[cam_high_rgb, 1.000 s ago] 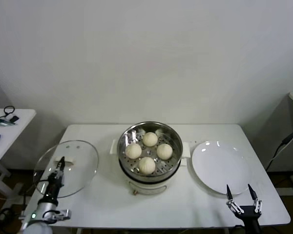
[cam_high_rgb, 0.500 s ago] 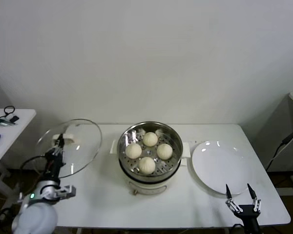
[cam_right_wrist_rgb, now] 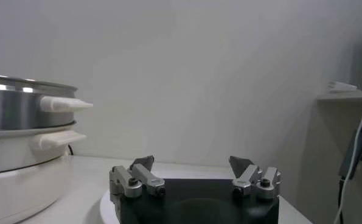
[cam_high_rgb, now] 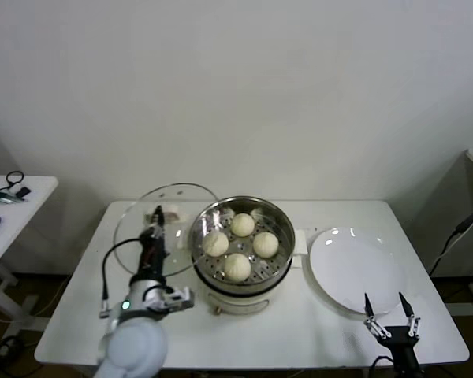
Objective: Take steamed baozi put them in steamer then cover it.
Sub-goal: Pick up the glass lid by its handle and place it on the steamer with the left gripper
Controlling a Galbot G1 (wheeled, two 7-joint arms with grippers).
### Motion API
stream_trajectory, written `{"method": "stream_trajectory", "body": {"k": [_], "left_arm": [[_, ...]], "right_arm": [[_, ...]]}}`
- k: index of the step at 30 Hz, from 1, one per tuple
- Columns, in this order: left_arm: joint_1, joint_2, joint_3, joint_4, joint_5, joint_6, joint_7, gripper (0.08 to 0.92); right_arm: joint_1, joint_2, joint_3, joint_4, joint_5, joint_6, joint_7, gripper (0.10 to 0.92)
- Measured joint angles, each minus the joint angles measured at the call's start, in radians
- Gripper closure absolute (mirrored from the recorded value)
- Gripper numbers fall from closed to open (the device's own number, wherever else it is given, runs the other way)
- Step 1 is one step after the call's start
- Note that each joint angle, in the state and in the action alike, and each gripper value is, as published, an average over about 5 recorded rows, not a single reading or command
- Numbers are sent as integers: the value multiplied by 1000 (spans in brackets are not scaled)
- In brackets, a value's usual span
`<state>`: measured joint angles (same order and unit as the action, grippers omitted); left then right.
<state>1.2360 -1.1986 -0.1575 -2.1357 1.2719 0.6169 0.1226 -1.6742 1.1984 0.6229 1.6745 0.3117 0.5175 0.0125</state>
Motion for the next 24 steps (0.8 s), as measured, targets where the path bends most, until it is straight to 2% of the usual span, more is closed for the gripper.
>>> {"method": "stream_trajectory", "body": {"k": [8,16,24], "left_arm": [[-91,-134,173,54,167,51,64,874],[-137,-269,290,149,285,72,82,874],[-141,-334,330,238,352,81,83,874]], "right_arm": [[32,-7,-12,-29,-2,6,2,203],[50,-16,-16,-54,3,17,6,203],[55,-16,-15,-64,6,29,11,203]]}}
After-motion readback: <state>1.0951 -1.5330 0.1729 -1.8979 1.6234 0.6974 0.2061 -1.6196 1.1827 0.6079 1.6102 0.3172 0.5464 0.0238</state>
